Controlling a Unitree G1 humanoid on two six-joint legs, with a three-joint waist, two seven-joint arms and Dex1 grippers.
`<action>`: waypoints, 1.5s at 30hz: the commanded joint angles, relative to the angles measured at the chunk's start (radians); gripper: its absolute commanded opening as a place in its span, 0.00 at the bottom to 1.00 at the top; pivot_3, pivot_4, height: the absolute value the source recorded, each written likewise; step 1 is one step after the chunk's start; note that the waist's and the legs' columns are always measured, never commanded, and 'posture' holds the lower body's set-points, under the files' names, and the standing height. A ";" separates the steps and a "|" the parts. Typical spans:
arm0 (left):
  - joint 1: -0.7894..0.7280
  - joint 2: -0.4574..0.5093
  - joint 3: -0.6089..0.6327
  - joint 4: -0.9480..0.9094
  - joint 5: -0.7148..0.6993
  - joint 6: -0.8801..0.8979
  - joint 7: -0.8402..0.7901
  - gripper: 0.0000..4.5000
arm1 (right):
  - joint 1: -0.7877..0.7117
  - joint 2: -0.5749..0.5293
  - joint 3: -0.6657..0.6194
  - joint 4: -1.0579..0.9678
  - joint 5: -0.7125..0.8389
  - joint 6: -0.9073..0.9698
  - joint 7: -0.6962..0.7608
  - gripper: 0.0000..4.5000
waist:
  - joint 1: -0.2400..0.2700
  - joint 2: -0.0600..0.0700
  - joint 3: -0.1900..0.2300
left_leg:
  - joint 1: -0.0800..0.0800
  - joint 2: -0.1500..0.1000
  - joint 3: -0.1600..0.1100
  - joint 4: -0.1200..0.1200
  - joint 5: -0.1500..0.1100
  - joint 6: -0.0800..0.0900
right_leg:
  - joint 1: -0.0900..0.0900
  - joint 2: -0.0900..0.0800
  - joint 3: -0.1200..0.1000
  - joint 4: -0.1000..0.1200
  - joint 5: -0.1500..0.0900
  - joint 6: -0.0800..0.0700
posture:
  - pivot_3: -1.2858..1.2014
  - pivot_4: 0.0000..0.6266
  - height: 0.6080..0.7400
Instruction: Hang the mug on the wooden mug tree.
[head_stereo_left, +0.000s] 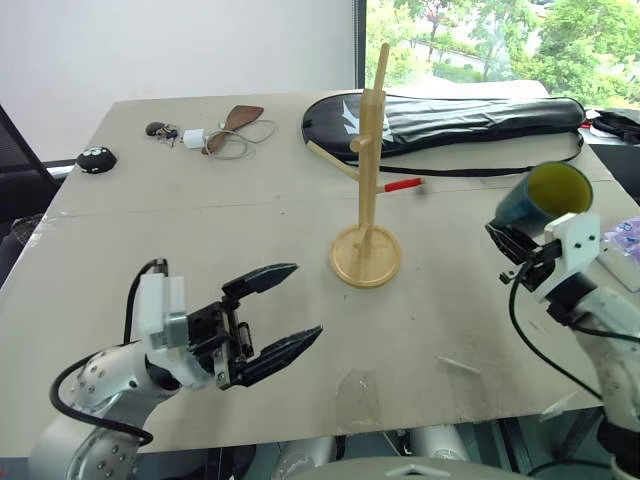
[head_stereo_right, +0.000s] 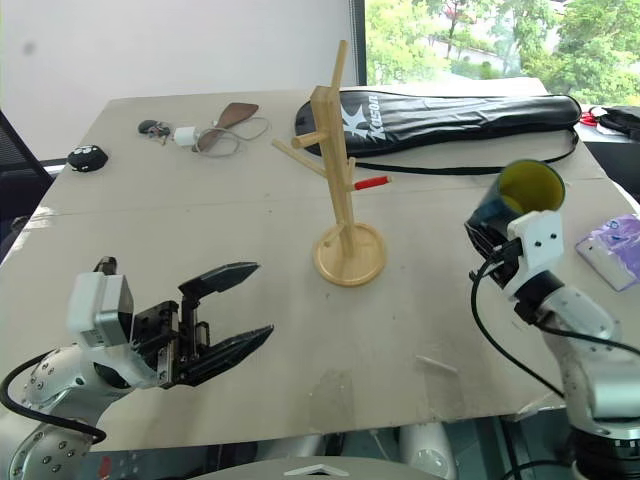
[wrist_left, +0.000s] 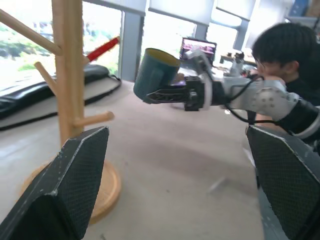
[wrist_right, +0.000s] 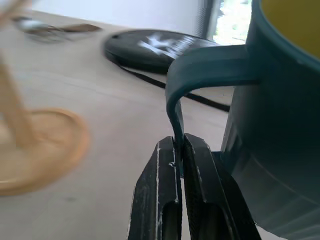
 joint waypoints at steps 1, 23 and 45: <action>0.021 -0.058 0.045 -0.010 -0.019 -0.072 0.026 1.00 | -0.076 -0.081 0.003 -0.074 0.102 0.095 0.064 0.01 | 0.003 -0.001 0.000 | 0.000 0.000 0.000 0.000 0.000 0.000 | 0.000 0.000 0.000 0.000 0.000 0.000 | 0.52 0.24 1.00; 0.143 0.038 0.257 0.066 -0.233 -0.024 -0.100 1.00 | -0.544 -0.209 0.203 -0.114 0.262 0.429 0.065 0.01 | 0.017 -0.004 0.003 | -0.005 0.000 -0.003 -0.001 0.000 0.000 | 0.000 -0.001 -0.008 -0.009 0.000 0.000 | 0.52 0.24 1.00; 0.184 -0.054 0.166 0.095 -0.088 -0.074 -0.147 1.00 | -0.277 -0.290 -0.020 -0.209 0.360 0.341 0.234 0.91 | 0.027 -0.005 0.003 | -0.011 0.000 -0.006 0.001 0.000 0.000 | -0.003 -0.001 -0.012 -0.010 0.000 0.000 | 0.52 0.24 1.00</action>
